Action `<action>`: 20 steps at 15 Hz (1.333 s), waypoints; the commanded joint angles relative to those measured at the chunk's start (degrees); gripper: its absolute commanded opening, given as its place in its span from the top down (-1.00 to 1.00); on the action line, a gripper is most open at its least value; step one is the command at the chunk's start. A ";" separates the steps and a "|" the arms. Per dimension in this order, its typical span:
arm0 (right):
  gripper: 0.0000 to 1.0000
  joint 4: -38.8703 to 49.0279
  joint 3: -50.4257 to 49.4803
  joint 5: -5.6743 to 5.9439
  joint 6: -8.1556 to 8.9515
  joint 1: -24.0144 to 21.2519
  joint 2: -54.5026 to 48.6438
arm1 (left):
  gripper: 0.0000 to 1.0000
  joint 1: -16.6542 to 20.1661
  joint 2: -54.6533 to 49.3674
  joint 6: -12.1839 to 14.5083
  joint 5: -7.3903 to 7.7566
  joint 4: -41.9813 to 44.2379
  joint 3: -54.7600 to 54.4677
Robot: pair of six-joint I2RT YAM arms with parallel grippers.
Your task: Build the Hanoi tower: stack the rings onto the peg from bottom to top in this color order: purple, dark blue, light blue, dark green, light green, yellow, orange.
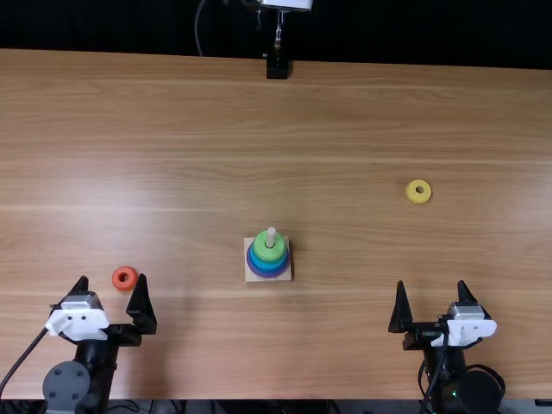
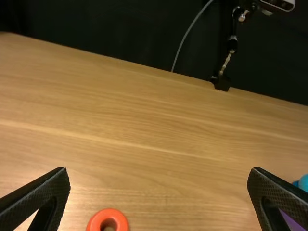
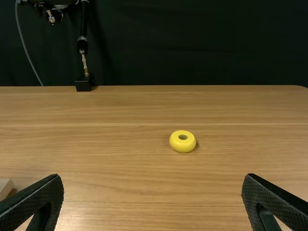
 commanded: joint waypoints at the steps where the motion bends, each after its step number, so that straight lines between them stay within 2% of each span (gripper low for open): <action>1: -1.00 -0.01 -0.68 0.74 -0.02 -0.57 -0.71 | -1.00 0.61 -2.25 3.53 1.33 -0.03 -1.99; 3: -1.00 -0.01 -0.68 0.74 -0.02 -0.57 -0.71 | -1.00 -0.27 -3.75 3.63 -1.10 0.07 -3.05; 20: -1.00 -0.01 -0.68 0.74 -0.02 -0.57 -0.71 | -1.00 0.26 -3.75 3.53 -1.31 0.70 -3.14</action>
